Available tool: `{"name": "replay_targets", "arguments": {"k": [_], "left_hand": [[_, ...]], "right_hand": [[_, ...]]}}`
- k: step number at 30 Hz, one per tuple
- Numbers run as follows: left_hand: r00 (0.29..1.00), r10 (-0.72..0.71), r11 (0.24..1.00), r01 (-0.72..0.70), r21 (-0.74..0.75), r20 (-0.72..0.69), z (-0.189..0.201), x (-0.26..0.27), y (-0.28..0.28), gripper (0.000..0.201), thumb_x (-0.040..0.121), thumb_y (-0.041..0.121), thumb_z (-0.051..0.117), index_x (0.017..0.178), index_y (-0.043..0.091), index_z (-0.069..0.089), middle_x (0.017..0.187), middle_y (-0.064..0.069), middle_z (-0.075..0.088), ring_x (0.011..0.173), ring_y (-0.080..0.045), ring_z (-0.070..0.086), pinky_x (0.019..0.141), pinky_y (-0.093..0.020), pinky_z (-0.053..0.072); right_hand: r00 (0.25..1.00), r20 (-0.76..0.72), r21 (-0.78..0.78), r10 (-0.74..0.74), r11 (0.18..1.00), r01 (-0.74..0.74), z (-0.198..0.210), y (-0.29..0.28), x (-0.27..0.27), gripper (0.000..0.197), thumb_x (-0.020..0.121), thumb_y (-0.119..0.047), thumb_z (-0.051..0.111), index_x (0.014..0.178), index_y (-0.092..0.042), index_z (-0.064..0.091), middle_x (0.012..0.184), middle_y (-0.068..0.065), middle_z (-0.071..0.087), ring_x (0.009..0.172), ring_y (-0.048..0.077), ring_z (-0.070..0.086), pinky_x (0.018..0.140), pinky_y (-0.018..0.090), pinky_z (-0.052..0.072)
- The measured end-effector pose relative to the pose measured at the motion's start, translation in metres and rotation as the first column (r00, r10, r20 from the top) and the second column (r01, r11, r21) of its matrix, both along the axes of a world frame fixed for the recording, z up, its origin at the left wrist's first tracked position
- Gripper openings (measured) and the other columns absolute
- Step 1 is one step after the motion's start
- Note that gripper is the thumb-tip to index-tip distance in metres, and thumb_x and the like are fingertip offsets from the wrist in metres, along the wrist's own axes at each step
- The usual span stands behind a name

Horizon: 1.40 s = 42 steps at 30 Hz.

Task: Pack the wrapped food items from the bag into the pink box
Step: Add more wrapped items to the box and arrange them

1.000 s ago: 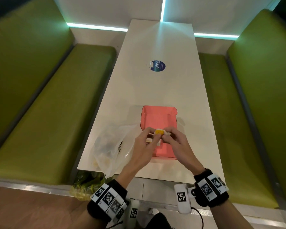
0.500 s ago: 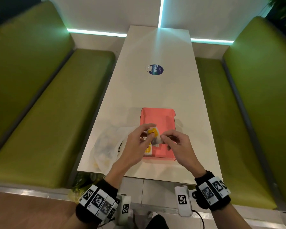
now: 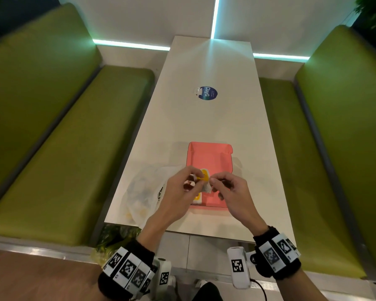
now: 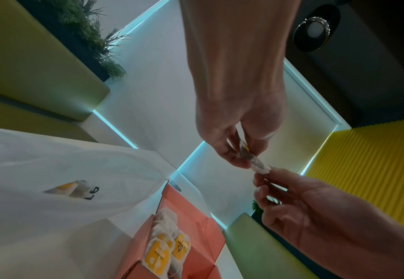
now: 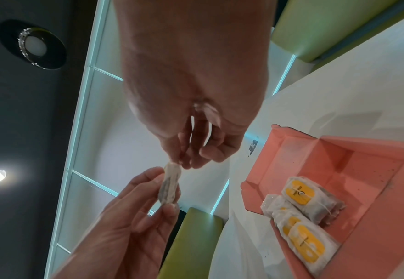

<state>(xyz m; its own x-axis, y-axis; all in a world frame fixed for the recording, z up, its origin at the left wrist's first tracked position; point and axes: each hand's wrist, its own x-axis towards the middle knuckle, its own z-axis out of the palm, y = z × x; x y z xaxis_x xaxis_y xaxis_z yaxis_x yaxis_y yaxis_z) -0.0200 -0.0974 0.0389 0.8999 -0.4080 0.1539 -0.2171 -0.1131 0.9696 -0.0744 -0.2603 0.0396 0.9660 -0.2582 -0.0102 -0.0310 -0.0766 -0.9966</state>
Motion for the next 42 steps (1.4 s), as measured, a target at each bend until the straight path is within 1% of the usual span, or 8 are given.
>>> {"name": "replay_targets", "arguments": {"k": [8,11,13,17,25,34,40,42], "left_hand": [[0.995,0.063,0.996,-0.068,-0.062,-0.071,0.000,0.000,-0.001,0.009,0.091,-0.003,0.064,0.089,0.004,0.068,0.081,0.000,0.071,0.073,-0.022,0.068,0.064,-0.036,0.059],[0.982,0.067,0.984,-0.095,-0.150,-0.179,0.003,-0.001,-0.001,0.004,0.091,-0.006,0.063,0.090,-0.004,0.066,0.077,-0.007,0.070,0.069,-0.029,0.067,0.065,-0.036,0.057],[0.963,0.067,0.972,-0.121,-0.199,-0.260,0.005,-0.001,-0.001,0.004,0.091,-0.007,0.062,0.094,-0.007,0.065,0.078,-0.003,0.071,0.071,-0.021,0.069,0.067,-0.034,0.058],[0.946,0.028,0.972,-0.100,-0.211,-0.322,0.009,-0.002,0.000,0.014,0.085,-0.003,0.072,0.099,-0.002,0.068,0.088,-0.004,0.074,0.085,-0.020,0.072,0.077,-0.031,0.059],[0.954,0.120,0.975,-0.165,-0.149,-0.273,0.009,-0.003,-0.004,0.008,0.083,-0.005,0.072,0.091,-0.003,0.069,0.086,-0.011,0.073,0.086,-0.026,0.072,0.083,-0.034,0.059],[0.911,0.098,0.962,-0.191,-0.197,-0.401,0.007,0.001,-0.003,0.012,0.086,-0.010,0.066,0.091,-0.001,0.072,0.091,-0.017,0.074,0.082,-0.027,0.071,0.079,-0.038,0.060],[0.838,-0.019,0.917,-0.202,-0.344,-0.545,0.009,0.002,-0.003,0.013,0.089,-0.009,0.061,0.099,-0.007,0.070,0.091,-0.016,0.073,0.083,-0.025,0.070,0.076,-0.029,0.057],[0.835,-0.003,0.913,-0.222,-0.341,-0.551,0.009,0.001,-0.005,0.014,0.090,-0.008,0.062,0.101,-0.010,0.068,0.091,-0.016,0.073,0.084,-0.026,0.070,0.078,-0.031,0.059]], "right_hand": [[0.983,0.004,0.094,0.182,0.979,-0.182,0.008,0.003,-0.007,0.013,0.097,-0.003,0.056,0.091,-0.002,0.067,0.066,-0.008,0.056,0.064,0.017,0.042,0.057,0.024,0.033],[0.977,-0.001,-0.017,0.211,0.977,-0.211,0.007,0.000,-0.006,0.011,0.097,-0.003,0.057,0.095,-0.001,0.068,0.073,-0.006,0.059,0.067,0.007,0.049,0.065,0.020,0.040],[0.982,-0.009,-0.056,0.190,0.980,-0.190,0.006,-0.002,-0.006,0.009,0.096,-0.005,0.060,0.097,-0.005,0.069,0.081,0.000,0.065,0.074,0.009,0.054,0.072,0.025,0.044],[0.987,-0.008,-0.062,0.161,0.985,-0.161,0.008,-0.001,-0.008,0.009,0.092,-0.004,0.065,0.096,-0.010,0.070,0.084,-0.008,0.068,0.080,0.008,0.060,0.078,0.026,0.049],[0.987,-0.044,-0.118,0.154,0.980,-0.158,0.013,0.002,-0.012,0.008,0.091,-0.012,0.070,0.097,-0.015,0.072,0.088,-0.007,0.071,0.083,0.009,0.064,0.076,0.021,0.051],[0.994,0.011,-0.402,0.112,0.910,-0.098,0.022,-0.005,-0.008,0.010,0.086,-0.004,0.071,0.086,-0.014,0.068,0.080,-0.008,0.066,0.074,0.005,0.058,0.065,0.008,0.039],[0.977,-0.060,-0.294,0.202,0.932,-0.211,0.020,-0.010,-0.007,0.010,0.089,-0.008,0.070,0.088,-0.017,0.069,0.082,-0.007,0.067,0.075,0.007,0.059,0.066,0.016,0.041],[0.975,-0.064,-0.217,0.212,0.951,-0.221,0.020,-0.008,-0.007,0.009,0.090,-0.008,0.070,0.092,-0.017,0.071,0.085,-0.003,0.069,0.080,0.015,0.061,0.070,0.031,0.047]]}}
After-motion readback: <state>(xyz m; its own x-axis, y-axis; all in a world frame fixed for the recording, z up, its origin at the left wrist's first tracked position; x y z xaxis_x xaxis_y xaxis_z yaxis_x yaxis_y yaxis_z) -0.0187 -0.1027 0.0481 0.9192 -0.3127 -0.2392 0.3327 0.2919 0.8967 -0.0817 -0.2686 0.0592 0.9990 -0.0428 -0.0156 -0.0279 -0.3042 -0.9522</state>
